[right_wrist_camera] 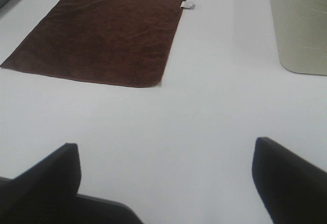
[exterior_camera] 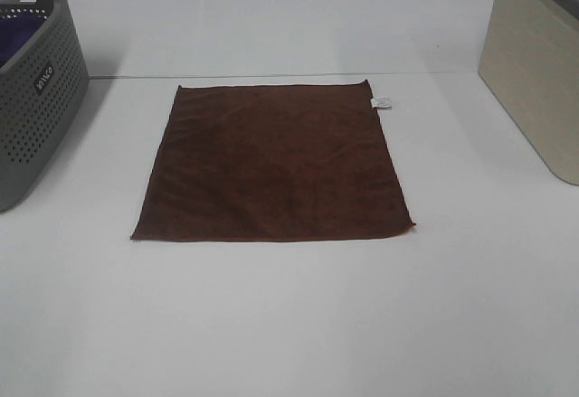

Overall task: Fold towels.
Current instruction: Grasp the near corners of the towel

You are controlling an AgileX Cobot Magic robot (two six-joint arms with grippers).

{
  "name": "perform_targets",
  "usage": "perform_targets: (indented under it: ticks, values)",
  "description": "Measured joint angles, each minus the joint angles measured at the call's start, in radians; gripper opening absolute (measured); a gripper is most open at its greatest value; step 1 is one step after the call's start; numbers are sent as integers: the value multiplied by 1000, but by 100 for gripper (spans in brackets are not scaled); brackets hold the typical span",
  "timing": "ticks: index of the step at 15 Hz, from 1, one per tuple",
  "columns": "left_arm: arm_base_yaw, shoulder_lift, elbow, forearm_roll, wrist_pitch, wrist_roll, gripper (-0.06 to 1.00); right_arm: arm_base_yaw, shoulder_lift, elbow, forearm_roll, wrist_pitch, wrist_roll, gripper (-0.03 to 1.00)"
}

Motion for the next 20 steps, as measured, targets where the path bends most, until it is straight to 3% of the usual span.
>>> perform_targets:
  ticks: [7,9,10,12,16,20]
  values:
    - [0,0,0,-22,0,-1,78,0,0,0,0,0,0,85]
    - [0,0,-16,-24,-54,-30,77,0,11,-5,1,-30,1,85]
    - [0,38,-35,-26,-217,-37,76,0,62,-12,3,-154,1,85]
    - [0,115,-23,-31,-329,-37,76,0,150,-14,4,-275,1,85]
    - [0,307,-15,-102,-471,-37,76,0,330,-14,11,-493,2,81]
    - [0,563,-15,-270,-598,-37,76,0,570,-15,46,-704,3,72]
